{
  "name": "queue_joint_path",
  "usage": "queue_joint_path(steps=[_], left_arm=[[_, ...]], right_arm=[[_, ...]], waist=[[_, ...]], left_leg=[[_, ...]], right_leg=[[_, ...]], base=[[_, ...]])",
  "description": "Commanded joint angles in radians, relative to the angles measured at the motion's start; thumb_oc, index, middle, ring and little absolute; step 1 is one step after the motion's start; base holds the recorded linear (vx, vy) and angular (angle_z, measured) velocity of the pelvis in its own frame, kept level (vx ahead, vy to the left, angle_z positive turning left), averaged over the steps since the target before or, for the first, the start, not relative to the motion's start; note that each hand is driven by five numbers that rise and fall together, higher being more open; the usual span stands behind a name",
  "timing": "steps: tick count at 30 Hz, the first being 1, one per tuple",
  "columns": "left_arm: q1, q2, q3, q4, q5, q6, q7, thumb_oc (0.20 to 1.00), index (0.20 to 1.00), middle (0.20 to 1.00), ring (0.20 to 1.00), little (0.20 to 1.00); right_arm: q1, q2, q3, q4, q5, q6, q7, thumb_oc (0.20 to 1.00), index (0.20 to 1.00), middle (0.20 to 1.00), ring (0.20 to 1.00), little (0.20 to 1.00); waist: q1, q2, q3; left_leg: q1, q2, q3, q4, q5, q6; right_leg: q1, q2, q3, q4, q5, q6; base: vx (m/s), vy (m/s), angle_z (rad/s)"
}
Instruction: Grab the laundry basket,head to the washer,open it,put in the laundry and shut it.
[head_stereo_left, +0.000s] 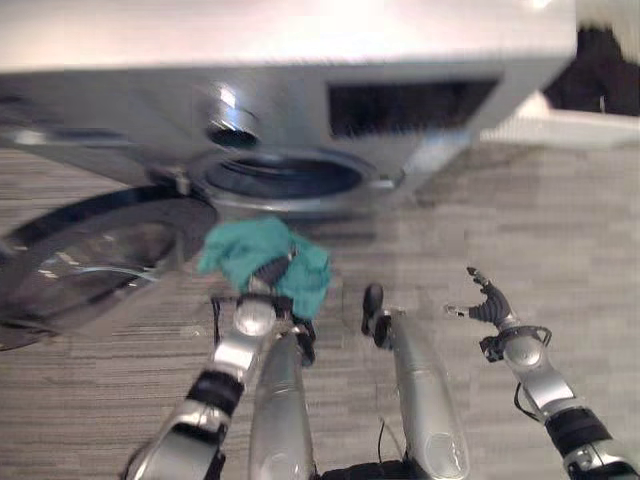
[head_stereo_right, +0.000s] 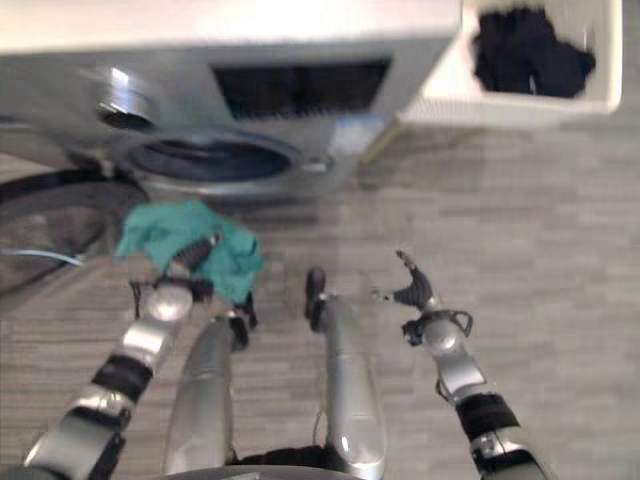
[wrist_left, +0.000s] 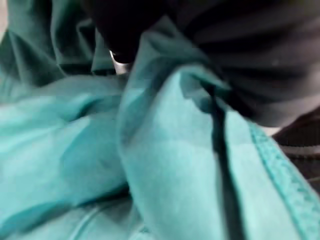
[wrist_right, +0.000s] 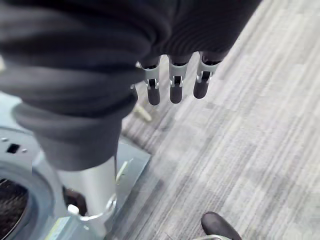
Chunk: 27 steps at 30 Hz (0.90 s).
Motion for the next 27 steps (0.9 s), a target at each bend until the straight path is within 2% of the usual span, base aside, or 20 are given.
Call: queue_joint_path(steps=[1, 3, 4, 5, 8, 13, 14, 19, 24, 27], left_arm=[[0.025, 0.038, -0.027, -0.014, 0.000, -0.059, 0.062, 0.200, 0.200, 0.200, 0.200, 0.200], [-0.063, 0.083, -0.035, 0.012, 0.019, -0.057, 0.081, 0.200, 0.200, 0.200, 0.200, 0.200], [-0.189, 0.166, -0.049, 0.068, 0.054, -0.045, 0.105, 0.200, 0.200, 0.200, 0.200, 0.200], [-0.196, 0.167, -0.051, 0.073, 0.053, -0.047, 0.105, 0.200, 0.200, 0.200, 0.200, 0.200], [-0.408, 0.288, -0.091, 0.171, 0.058, -0.048, 0.125, 0.200, 0.200, 0.200, 0.200, 0.200], [-0.722, 0.446, -0.255, 0.264, 0.101, -0.054, 0.118, 0.200, 0.200, 0.200, 0.200, 0.200], [-0.829, 0.493, -0.336, 0.302, 0.145, -0.052, 0.108, 1.000, 1.000, 1.000, 1.000, 1.000], [-0.949, 0.517, -0.434, 0.400, 0.193, -0.036, 0.093, 1.000, 1.000, 1.000, 1.000, 1.000], [-0.829, 0.466, -0.377, 0.390, 0.190, -0.037, 0.072, 1.000, 1.000, 1.000, 1.000, 1.000], [-0.660, 0.392, -0.290, 0.392, 0.160, -0.027, 0.059, 1.000, 1.000, 1.000, 1.000, 1.000]], right_arm=[[0.065, 0.006, 0.003, -0.091, 0.066, -0.040, -0.034, 1.000, 1.000, 1.000, 1.000, 1.000], [0.054, 0.005, -0.001, -0.112, 0.080, -0.048, -0.035, 1.000, 1.000, 1.000, 1.000, 1.000], [0.045, -0.013, -0.012, -0.145, 0.089, -0.062, -0.037, 1.000, 1.000, 1.000, 1.000, 1.000], [0.043, -0.012, -0.014, -0.146, 0.089, -0.062, -0.037, 1.000, 1.000, 1.000, 1.000, 1.000], [0.040, -0.041, -0.022, -0.180, 0.104, -0.091, -0.029, 1.000, 1.000, 1.000, 1.000, 1.000], [0.034, -0.092, -0.037, -0.214, 0.133, -0.134, -0.003, 1.000, 1.000, 1.000, 1.000, 1.000], [0.034, -0.121, -0.042, -0.227, 0.142, -0.147, 0.010, 1.000, 1.000, 1.000, 1.000, 1.000], [0.027, -0.150, -0.028, -0.228, 0.152, -0.160, 0.022, 1.000, 1.000, 1.000, 1.000, 1.000], [0.051, -0.139, -0.022, -0.239, 0.140, -0.151, 0.028, 1.000, 1.000, 1.000, 1.000, 1.000], [0.068, -0.105, -0.015, -0.220, 0.130, -0.137, 0.017, 1.000, 1.000, 1.000, 1.000, 1.000]], waist=[[-0.008, 0.014, -0.135], [-0.027, 0.023, -0.137], [-0.047, 0.029, -0.139], [-0.045, 0.028, -0.141], [-0.070, 0.040, -0.143], [-0.102, 0.062, -0.153], [-0.115, 0.068, -0.156], [-0.126, 0.072, -0.160], [-0.114, 0.064, -0.170], [-0.095, 0.061, -0.181]], left_leg=[[-0.049, 0.023, 0.027, 0.117, -0.126, 0.029], [-0.114, 0.033, 0.044, 0.162, -0.144, 0.036], [-0.175, 0.043, 0.058, 0.198, -0.158, 0.048], [-0.182, 0.043, 0.058, 0.202, -0.160, 0.049], [-0.265, 0.059, 0.058, 0.248, -0.172, 0.064], [-0.351, 0.074, 0.048, 0.283, -0.176, 0.075], [-0.374, 0.081, 0.045, 0.290, -0.179, 0.077], [-0.427, 0.098, 0.027, 0.317, -0.180, 0.078], [-0.465, 0.121, -0.012, 0.383, -0.195, 0.080], [-0.478, 0.114, -0.044, 0.423, -0.210, 0.077]], right_leg=[[-0.052, -0.051, 0.031, -0.055, -0.016, 0.081], [-0.129, -0.049, 0.058, -0.014, -0.022, 0.077], [-0.200, -0.044, 0.081, 0.018, -0.026, 0.078], [-0.208, -0.044, 0.083, 0.022, -0.027, 0.078], [-0.292, -0.038, 0.103, 0.056, -0.029, 0.085], [-0.380, -0.031, 0.112, 0.088, -0.025, 0.094], [-0.404, -0.027, 0.113, 0.088, -0.022, 0.095], [-0.442, -0.016, 0.102, 0.091, -0.015, 0.098], [-0.468, -0.001, 0.081, 0.130, -0.027, 0.094], [-0.469, -0.004, 0.067, 0.167, -0.048, 0.080]], base=[[-0.11, 0.105, -0.26], [-0.10, 0.121, -0.32], [-0.07, 0.095, -0.39], [-0.06, 0.084, -0.48], [-0.03, 0.020, -0.43], [0.00, -0.002, -0.05], [0.00, 0.000, 0.00], [0.01, -0.016, -0.01], [0.04, -0.041, -0.11], [0.02, -0.043, 0.02]])
